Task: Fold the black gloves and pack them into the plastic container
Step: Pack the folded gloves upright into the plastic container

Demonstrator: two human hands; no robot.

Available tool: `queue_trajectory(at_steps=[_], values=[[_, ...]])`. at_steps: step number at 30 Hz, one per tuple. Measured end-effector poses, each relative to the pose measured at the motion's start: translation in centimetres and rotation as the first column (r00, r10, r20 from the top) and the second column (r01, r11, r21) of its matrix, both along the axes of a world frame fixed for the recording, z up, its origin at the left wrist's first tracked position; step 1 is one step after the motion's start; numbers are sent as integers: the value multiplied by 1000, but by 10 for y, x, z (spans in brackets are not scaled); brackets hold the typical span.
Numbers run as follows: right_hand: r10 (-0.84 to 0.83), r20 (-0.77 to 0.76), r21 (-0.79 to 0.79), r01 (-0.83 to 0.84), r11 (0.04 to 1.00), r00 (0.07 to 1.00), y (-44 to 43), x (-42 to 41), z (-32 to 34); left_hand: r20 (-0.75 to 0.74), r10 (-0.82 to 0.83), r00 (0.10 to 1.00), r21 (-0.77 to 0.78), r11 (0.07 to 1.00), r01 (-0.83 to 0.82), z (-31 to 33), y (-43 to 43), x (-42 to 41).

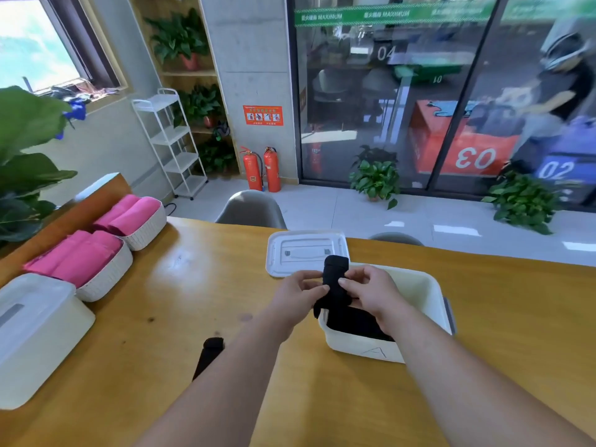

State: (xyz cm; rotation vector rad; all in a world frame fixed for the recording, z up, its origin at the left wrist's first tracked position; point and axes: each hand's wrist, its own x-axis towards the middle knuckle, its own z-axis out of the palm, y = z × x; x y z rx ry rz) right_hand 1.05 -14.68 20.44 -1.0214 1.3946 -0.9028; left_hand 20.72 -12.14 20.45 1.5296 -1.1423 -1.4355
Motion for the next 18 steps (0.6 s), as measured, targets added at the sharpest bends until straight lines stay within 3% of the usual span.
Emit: queue_trajectory(at_steps=[4,9,18], values=[[-70,-48,17,71,997,996,-4,-35,-5,183,22,983,-25,1000,-18,-2,-12,-14],[-85,-245,25,94,995,966,-9,-64,-21,315,35,949,-41,999,-24,-20,-18,-15],[128,-572,114,-76,991,810,-23,-34,-60,400,-30,916,-52,997,56,-46,-22,-9]])
